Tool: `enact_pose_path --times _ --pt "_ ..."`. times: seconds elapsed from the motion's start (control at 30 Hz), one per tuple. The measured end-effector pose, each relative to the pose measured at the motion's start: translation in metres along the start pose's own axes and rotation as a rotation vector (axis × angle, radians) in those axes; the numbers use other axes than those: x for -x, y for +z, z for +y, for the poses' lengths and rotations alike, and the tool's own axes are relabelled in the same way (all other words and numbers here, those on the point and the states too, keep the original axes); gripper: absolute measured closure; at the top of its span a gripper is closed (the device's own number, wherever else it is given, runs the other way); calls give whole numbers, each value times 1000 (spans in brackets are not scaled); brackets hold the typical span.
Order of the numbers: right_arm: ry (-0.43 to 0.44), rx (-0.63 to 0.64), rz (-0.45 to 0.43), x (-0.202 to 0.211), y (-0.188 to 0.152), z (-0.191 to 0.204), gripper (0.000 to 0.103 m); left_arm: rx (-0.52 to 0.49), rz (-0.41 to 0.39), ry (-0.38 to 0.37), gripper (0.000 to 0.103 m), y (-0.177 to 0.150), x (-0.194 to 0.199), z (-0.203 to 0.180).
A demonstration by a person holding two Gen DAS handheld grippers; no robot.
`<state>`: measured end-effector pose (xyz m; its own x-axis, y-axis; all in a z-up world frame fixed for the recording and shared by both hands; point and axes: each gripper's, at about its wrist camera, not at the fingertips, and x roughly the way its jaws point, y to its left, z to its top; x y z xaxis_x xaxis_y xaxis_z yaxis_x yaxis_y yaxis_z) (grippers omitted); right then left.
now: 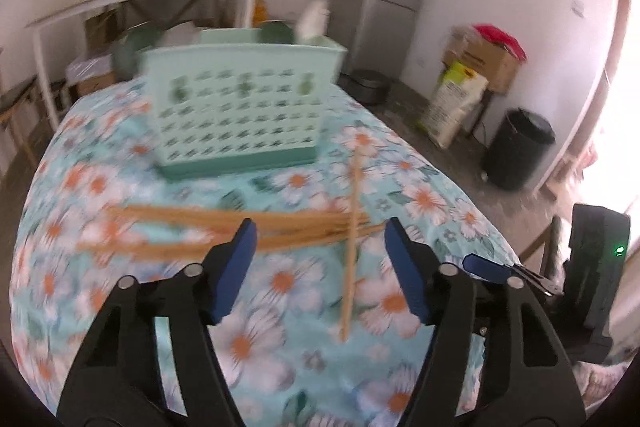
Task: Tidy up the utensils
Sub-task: 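Close the left tool on one wooden chopstick and lift it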
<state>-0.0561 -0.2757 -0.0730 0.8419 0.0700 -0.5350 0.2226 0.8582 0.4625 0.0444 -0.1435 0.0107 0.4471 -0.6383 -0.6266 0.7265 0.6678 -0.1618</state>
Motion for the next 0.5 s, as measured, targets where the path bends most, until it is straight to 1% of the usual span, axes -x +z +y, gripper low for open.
enact_pose_path --times 0.03,0.1,0.13,0.23,0.3,0.4,0.47,0.5 --pt "6 -9 6 -1 1 -3 14 -25 17 -8 49 7 -11 -6" --pt "15 -28 18 -3 3 -10 21 -56 46 -27 54 20 -31 -14" --pt "17 -34 22 -4 3 -13 25 -74 65 -34 58 27 -43 -19" --pt "26 -38 32 -7 5 -19 33 -136 105 -26 64 43 -76 -32" --pt "33 -33 36 -9 5 -21 34 -183 146 -5 65 53 -102 -40" --pt "43 -25 46 -12 6 -23 35 -251 195 31 67 58 -130 -52" --pt "48 -19 48 -12 5 -24 35 -269 235 50 70 59 -147 -57" --pt "51 -17 48 -13 5 -24 35 -267 266 53 73 58 -157 -58"
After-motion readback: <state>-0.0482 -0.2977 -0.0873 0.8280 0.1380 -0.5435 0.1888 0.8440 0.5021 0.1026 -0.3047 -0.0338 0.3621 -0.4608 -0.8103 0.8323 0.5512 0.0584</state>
